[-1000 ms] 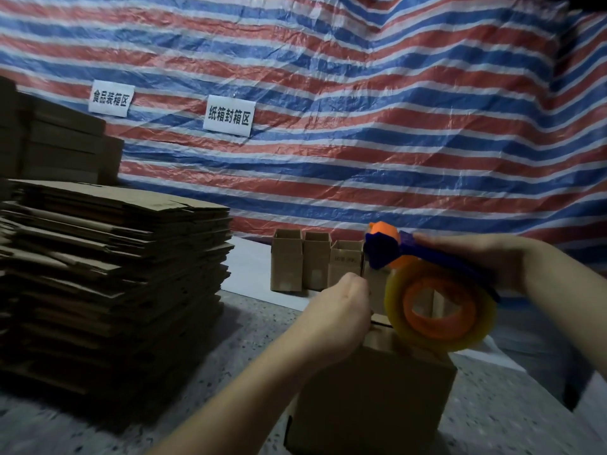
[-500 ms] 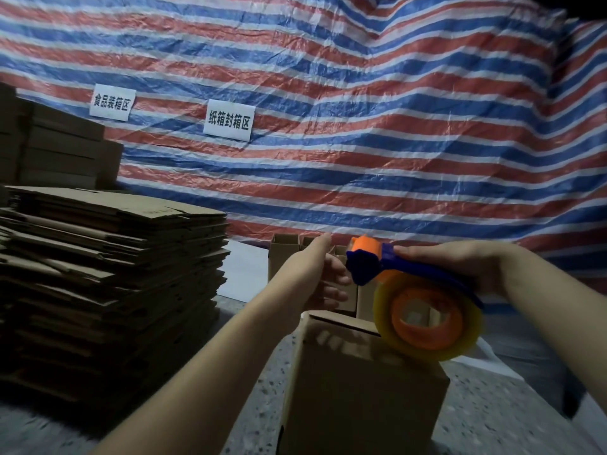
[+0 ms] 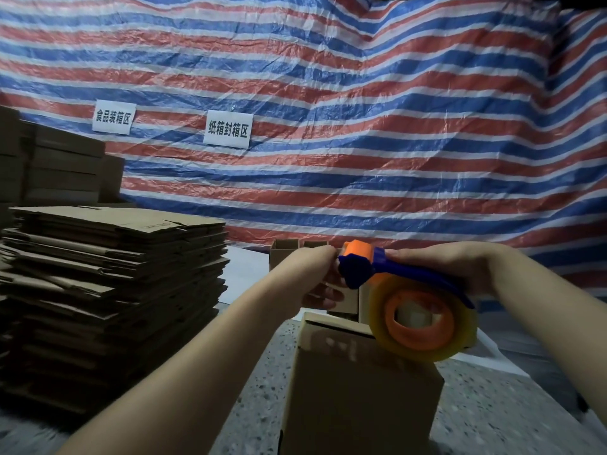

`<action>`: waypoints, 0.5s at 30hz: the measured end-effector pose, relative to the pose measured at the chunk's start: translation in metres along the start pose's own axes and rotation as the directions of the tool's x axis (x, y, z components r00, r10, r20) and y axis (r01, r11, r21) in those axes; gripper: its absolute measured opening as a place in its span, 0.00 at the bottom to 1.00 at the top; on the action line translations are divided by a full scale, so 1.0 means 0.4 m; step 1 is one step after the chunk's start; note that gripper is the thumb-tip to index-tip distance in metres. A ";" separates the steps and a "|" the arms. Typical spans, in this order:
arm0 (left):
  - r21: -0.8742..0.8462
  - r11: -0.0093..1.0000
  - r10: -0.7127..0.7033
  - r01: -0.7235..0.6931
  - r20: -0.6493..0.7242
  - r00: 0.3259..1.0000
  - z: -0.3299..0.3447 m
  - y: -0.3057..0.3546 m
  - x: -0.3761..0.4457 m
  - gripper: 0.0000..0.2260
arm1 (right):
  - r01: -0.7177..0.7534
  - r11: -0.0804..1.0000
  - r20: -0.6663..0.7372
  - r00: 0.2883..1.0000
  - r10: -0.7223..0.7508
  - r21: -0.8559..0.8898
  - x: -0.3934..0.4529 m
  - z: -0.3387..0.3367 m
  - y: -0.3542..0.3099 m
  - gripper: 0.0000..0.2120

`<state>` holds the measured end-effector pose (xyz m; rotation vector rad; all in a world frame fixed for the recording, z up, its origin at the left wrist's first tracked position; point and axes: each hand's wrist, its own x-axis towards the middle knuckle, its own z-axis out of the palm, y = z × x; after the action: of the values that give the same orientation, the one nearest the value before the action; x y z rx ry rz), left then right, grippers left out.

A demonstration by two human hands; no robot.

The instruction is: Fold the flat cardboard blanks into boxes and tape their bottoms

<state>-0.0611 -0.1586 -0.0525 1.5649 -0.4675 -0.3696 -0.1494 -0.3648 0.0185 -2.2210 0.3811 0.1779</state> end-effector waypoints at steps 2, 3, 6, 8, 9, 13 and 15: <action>0.006 1.000 -0.020 0.020 0.006 1.000 -0.007 0.012 0.004 0.13 | 0.001 1.000 -0.001 1.000 -0.001 0.002 0.000 -0.001 0.000 0.36; 0.002 1.000 -0.030 0.030 0.016 0.999 -0.011 0.017 0.006 0.13 | 0.001 1.000 -0.001 1.000 -0.001 -0.001 0.000 0.000 -0.001 0.36; 0.007 0.999 -0.048 0.048 0.062 0.997 -0.019 0.028 0.011 0.13 | -0.001 1.000 0.011 1.000 0.001 0.003 0.000 0.002 -0.002 0.36; 0.026 0.998 -0.062 0.060 0.076 0.995 -0.023 0.035 0.007 0.12 | 0.003 1.000 0.018 1.000 -0.003 0.010 -0.001 -0.001 -0.001 0.36; 0.039 0.997 -0.065 0.062 0.073 0.995 -0.025 0.037 0.005 0.11 | 0.010 1.000 0.021 1.000 -0.010 0.012 -0.001 -0.003 0.000 0.38; 0.151 0.988 0.029 -0.032 0.021 0.999 -0.029 0.043 -0.002 0.08 | 0.047 0.999 0.047 0.998 -0.046 -0.023 -0.007 -0.016 -0.007 0.45; 0.218 0.971 0.109 -0.101 -0.025 0.994 -0.026 0.045 -0.001 0.08 | 0.066 0.997 0.060 0.996 -0.063 -0.043 -0.010 -0.024 -0.015 0.43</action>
<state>-0.0576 -0.1498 -0.0340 1.7470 -0.5745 -0.2130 -0.1511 -0.3680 0.0299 -2.2640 0.2749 0.2188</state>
